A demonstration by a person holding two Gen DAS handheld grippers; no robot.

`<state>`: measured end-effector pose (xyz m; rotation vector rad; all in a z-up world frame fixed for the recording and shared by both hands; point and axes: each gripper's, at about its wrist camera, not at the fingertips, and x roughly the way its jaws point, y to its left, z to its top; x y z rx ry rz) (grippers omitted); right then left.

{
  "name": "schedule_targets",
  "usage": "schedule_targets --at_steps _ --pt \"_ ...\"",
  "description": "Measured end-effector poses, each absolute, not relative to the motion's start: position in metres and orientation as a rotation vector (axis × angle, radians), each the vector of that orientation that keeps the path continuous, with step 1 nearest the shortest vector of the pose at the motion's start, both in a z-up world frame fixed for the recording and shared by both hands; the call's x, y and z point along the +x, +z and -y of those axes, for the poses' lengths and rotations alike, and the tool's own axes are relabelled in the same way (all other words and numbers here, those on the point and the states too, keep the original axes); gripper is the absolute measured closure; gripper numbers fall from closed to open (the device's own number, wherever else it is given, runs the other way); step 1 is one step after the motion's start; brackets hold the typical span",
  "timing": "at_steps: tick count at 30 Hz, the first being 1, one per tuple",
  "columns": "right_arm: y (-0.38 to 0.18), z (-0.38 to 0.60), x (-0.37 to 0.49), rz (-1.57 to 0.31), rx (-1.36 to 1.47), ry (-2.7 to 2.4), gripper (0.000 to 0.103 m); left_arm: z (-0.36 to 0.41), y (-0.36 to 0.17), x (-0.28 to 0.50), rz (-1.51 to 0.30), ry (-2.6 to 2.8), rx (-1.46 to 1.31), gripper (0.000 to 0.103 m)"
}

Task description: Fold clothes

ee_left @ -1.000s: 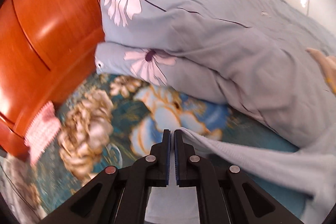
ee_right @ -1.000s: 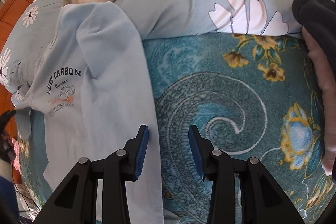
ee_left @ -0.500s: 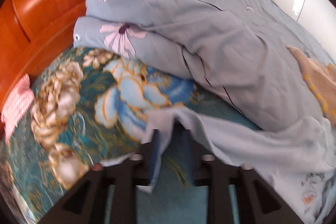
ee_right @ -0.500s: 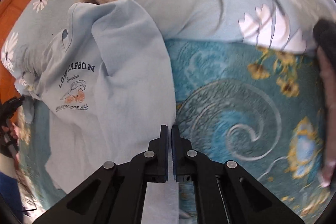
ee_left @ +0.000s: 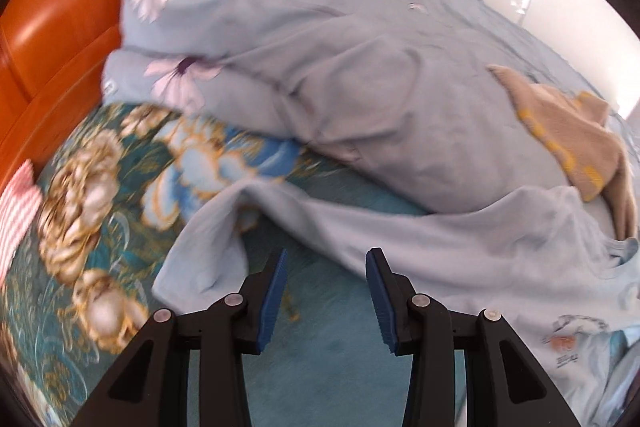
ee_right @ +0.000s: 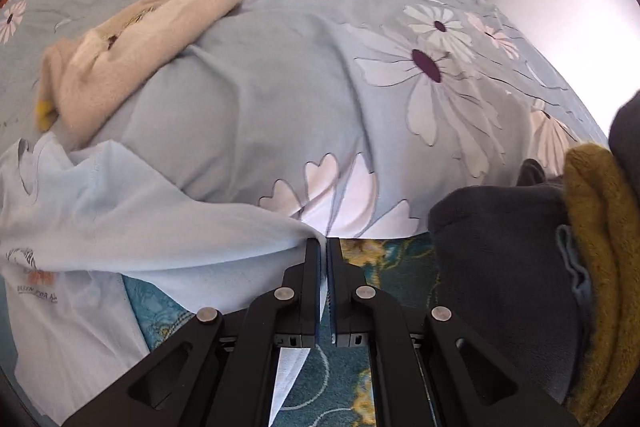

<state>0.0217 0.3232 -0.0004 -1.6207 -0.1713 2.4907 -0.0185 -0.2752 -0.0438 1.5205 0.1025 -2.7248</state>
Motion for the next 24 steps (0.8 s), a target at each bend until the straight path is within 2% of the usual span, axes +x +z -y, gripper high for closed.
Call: schedule_targets --at_steps 6,8,10,11,13,19,24 --pt "-0.007 -0.301 0.028 0.362 -1.654 2.486 0.099 0.235 -0.029 -0.044 0.026 -2.873 1.556 0.053" --pt "0.004 -0.299 0.034 0.351 -1.655 2.509 0.089 0.219 -0.025 -0.052 0.083 -2.921 1.566 0.051" --pt "0.016 -0.292 0.036 0.337 -1.652 2.565 0.060 0.203 -0.024 -0.060 0.123 -2.964 1.590 0.047" --pt "0.022 -0.286 0.036 0.328 -1.649 2.608 0.058 0.196 -0.024 -0.066 0.132 -2.977 1.608 0.047" --pt "0.034 -0.275 0.034 0.311 -1.642 2.694 0.058 0.183 -0.027 -0.078 0.121 -2.995 1.652 0.047" --pt "0.014 -0.212 -0.020 0.369 -1.735 2.907 0.058 0.153 -0.044 -0.108 0.010 -3.000 1.795 0.047" --pt "-0.012 -0.188 -0.058 0.431 -1.828 2.947 0.058 0.136 -0.058 -0.109 0.054 -3.014 1.869 0.047"
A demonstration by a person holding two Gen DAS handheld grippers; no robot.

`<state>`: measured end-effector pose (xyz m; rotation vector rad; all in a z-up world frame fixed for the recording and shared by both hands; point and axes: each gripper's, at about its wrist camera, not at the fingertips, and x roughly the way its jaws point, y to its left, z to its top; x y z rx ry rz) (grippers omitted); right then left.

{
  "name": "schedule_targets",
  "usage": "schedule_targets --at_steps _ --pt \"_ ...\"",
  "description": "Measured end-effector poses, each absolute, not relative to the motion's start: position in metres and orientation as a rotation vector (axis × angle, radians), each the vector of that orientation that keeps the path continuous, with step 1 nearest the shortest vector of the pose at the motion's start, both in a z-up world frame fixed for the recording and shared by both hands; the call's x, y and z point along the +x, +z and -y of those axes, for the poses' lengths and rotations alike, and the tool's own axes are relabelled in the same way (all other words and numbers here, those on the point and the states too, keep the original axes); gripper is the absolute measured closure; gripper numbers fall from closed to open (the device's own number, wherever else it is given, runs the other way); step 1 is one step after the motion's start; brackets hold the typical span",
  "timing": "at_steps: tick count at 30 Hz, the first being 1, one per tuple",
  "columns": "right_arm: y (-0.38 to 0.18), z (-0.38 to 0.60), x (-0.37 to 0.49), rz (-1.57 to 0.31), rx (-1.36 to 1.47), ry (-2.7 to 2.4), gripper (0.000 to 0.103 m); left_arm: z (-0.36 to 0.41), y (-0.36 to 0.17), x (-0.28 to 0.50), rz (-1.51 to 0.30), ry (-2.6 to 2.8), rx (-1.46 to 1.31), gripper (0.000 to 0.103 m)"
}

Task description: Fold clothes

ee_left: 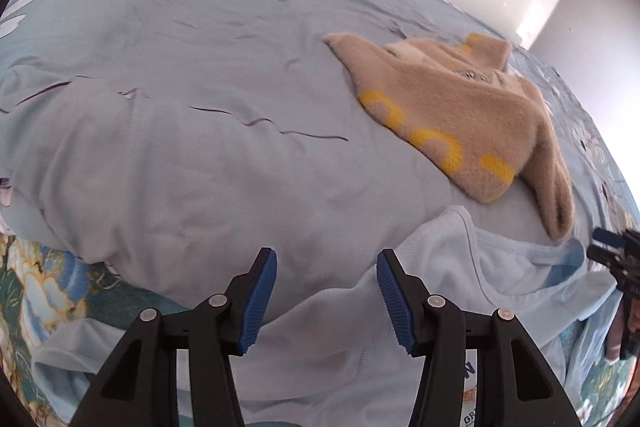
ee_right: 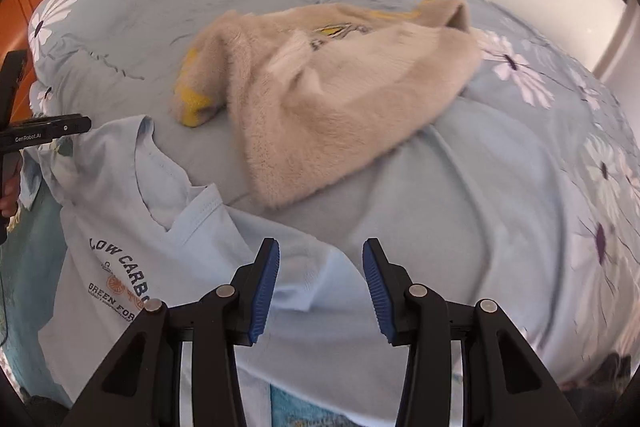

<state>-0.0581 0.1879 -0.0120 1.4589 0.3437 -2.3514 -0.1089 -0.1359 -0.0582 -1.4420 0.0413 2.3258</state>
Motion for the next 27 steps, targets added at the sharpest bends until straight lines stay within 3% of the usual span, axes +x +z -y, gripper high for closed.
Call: schedule_targets --at_steps 5,8,15,20,22,24,27 --pt "-0.032 -0.178 -0.058 -0.463 1.478 -2.234 0.058 0.127 -0.073 -0.104 -0.146 2.259 -1.459 0.048" --pt "-0.038 -0.181 -0.055 -0.419 1.493 -2.205 0.059 0.128 -0.076 -0.101 -0.164 2.233 -1.461 0.048" --pt "-0.041 -0.183 -0.048 -0.335 1.494 -2.173 0.094 0.129 -0.080 -0.097 -0.189 2.167 -1.454 0.047" --pt "-0.038 -0.185 -0.050 -0.270 1.485 -2.218 0.097 0.132 -0.081 -0.092 -0.169 2.139 -1.455 0.049" --pt "-0.032 -0.187 -0.052 -0.210 1.466 -2.245 0.098 0.129 -0.082 -0.087 -0.192 2.144 -1.441 0.059" --pt "-0.028 -0.187 -0.054 -0.179 1.452 -2.265 0.098 0.125 -0.083 -0.082 -0.198 2.141 -1.437 0.087" --pt "-0.022 -0.189 -0.056 -0.142 1.434 -2.294 0.098 0.122 -0.083 -0.072 -0.196 2.164 -1.418 0.099"
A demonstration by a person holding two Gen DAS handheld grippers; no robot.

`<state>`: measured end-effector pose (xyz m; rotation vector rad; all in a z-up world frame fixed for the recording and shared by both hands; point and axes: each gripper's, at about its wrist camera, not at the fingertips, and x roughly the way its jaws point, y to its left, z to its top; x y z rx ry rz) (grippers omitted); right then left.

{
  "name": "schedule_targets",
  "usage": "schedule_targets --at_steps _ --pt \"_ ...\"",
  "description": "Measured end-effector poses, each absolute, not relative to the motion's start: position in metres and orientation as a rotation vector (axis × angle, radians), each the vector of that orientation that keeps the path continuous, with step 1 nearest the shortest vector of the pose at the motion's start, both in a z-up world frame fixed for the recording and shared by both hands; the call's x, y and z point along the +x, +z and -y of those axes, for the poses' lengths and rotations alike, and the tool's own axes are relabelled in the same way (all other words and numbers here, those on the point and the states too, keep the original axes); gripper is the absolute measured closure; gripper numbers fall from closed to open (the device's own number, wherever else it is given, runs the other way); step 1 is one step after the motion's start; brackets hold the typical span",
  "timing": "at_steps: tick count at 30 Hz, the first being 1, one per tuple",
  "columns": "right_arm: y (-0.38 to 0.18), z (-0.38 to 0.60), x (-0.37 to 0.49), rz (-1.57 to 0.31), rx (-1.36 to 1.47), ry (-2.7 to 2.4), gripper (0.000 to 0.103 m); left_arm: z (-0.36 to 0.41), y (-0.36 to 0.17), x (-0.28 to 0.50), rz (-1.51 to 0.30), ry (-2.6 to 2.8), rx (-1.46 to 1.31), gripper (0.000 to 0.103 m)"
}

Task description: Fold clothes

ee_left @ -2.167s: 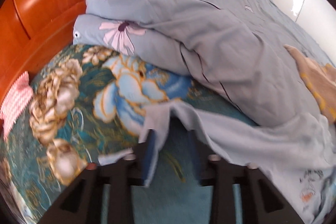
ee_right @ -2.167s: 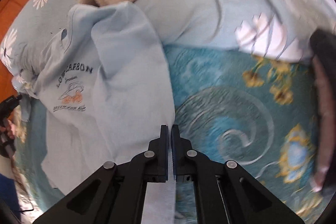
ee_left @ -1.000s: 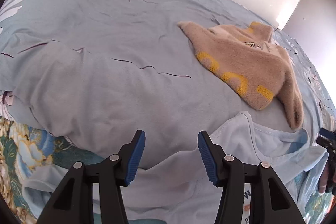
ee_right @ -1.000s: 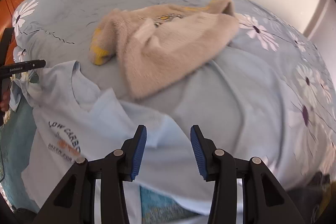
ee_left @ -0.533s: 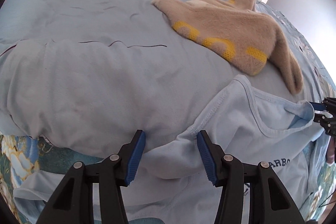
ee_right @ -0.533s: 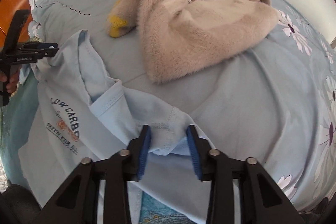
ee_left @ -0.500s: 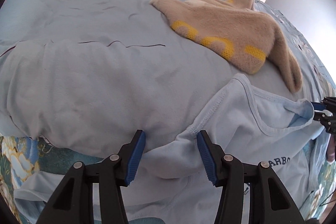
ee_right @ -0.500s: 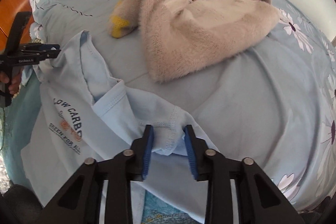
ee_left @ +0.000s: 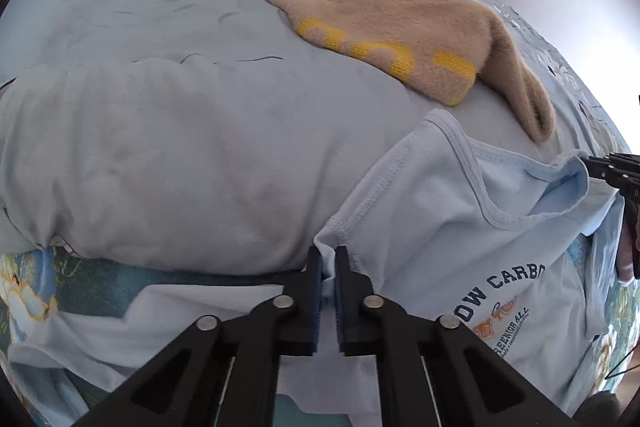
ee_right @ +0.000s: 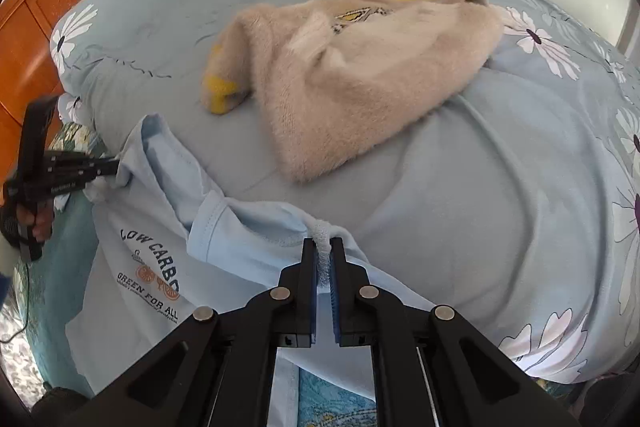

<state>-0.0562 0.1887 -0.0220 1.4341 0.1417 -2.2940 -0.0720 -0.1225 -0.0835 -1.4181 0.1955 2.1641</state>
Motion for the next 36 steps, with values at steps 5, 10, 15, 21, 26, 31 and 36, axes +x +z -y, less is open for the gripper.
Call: schedule_targets --at_steps 5,10,15,21,26,31,36 --pt "0.000 -0.191 -0.056 -0.058 1.347 -2.352 0.098 0.138 -0.053 -0.060 -0.112 2.340 -1.298 0.100" --pt "0.041 -0.198 -0.074 0.023 1.170 -2.385 0.098 0.161 0.010 -0.074 -0.034 2.543 -1.081 0.100" --pt "0.068 -0.179 -0.115 0.053 1.089 -2.421 0.098 0.157 0.031 -0.120 -0.054 2.648 -1.024 0.100" --pt "0.042 -0.170 -0.178 0.156 1.247 -2.445 0.098 0.152 -0.008 -0.188 0.057 2.597 -1.259 0.100" --pt "0.023 -0.164 -0.190 0.124 1.353 -2.427 0.097 0.148 -0.037 -0.195 0.119 2.528 -1.399 0.098" --pt "0.033 -0.163 -0.181 0.047 1.334 -2.433 0.086 0.160 -0.027 -0.176 0.198 2.476 -1.413 0.090" --pt "0.057 -0.182 -0.141 0.024 1.261 -2.506 0.057 0.190 -0.013 -0.126 0.263 2.515 -1.402 0.048"
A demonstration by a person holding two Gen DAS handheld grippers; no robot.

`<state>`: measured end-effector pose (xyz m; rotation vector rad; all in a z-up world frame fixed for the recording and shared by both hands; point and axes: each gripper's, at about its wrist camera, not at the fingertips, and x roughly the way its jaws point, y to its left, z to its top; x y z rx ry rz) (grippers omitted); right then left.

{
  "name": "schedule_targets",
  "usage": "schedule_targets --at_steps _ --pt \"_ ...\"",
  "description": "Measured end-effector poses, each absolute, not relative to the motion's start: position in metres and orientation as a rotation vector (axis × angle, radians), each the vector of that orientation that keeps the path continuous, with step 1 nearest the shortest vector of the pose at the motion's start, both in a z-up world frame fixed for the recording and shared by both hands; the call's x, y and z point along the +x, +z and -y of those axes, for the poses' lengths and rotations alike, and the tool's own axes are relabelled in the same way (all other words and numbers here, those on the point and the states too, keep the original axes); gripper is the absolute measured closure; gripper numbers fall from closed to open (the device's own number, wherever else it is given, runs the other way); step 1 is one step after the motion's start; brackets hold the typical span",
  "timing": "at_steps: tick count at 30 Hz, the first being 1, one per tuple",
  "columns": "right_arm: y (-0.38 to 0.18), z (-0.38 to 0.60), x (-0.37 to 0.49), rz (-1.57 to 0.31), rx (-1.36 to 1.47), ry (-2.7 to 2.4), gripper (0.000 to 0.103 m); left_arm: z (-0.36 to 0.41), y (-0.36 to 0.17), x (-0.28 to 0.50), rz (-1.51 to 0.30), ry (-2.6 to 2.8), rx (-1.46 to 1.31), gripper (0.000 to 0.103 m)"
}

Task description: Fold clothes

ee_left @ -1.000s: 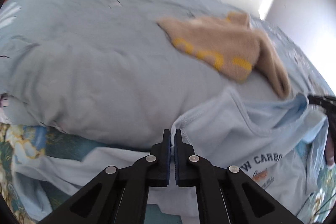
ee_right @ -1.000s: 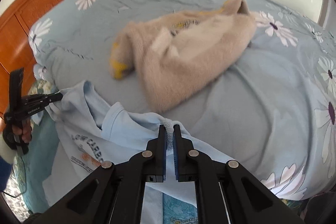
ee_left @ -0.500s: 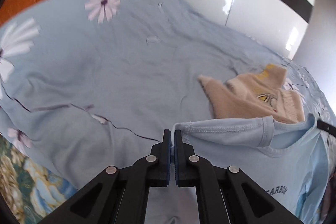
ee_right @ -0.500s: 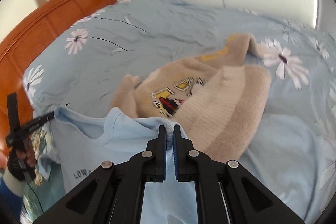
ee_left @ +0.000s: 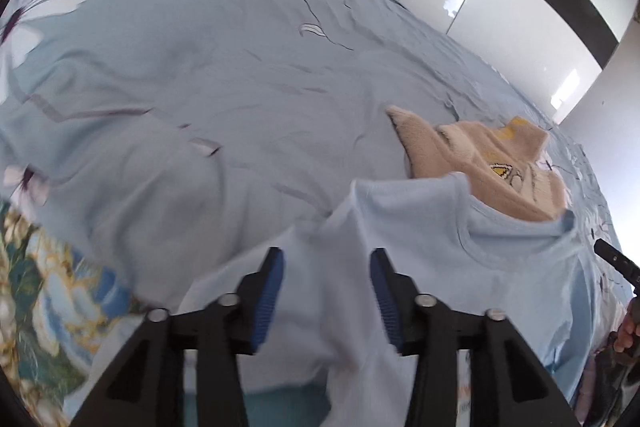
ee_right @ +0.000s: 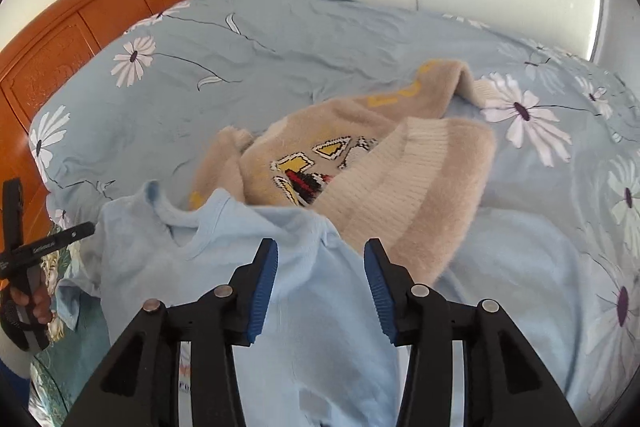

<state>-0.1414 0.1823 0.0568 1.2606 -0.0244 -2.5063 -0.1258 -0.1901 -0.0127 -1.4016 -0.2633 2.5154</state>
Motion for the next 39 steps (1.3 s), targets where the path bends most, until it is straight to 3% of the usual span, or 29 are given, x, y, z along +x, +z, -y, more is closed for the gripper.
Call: schedule_targets --at_steps 4,9,15,17,18,19,21,26,30,35,39 --pt "0.044 -0.207 -0.076 0.107 1.339 -2.470 0.057 0.215 -0.033 -0.056 0.321 2.474 -1.500 0.047" --pt "-0.011 -0.256 0.027 0.174 1.633 -2.454 0.057 0.241 -0.069 0.042 0.334 2.432 -1.698 0.047" --pt "-0.049 -0.294 0.080 0.430 1.833 -2.432 0.058 0.262 -0.083 0.104 0.487 2.369 -1.836 0.047" --pt "-0.056 -0.300 0.082 0.585 1.863 -2.363 0.076 0.265 -0.081 0.115 0.527 2.360 -1.845 0.047" --pt "-0.059 -0.301 0.081 0.611 1.885 -2.348 0.090 0.265 -0.078 0.118 0.541 2.354 -1.846 0.047" --pt "-0.059 -0.302 0.080 0.619 1.899 -2.350 0.099 0.266 -0.076 0.122 0.554 2.349 -1.848 0.047" --pt "-0.052 -0.303 0.078 0.570 1.896 -2.382 0.102 0.268 -0.073 0.126 0.573 2.345 -1.845 0.047" --pt "-0.006 -0.327 0.071 0.309 1.846 -2.661 0.102 0.259 -0.064 0.136 0.554 2.321 -1.848 0.047" --pt "0.024 -0.361 0.057 0.289 1.794 -2.793 0.101 0.248 -0.068 0.140 0.508 2.279 -1.874 0.047" --pt "0.021 -0.344 0.061 0.214 1.813 -2.749 0.101 0.238 -0.085 0.148 0.527 2.204 -1.940 0.047" --pt "0.032 -0.320 0.086 0.148 1.697 -2.777 0.075 0.232 -0.098 0.154 0.551 2.146 -1.989 0.047"
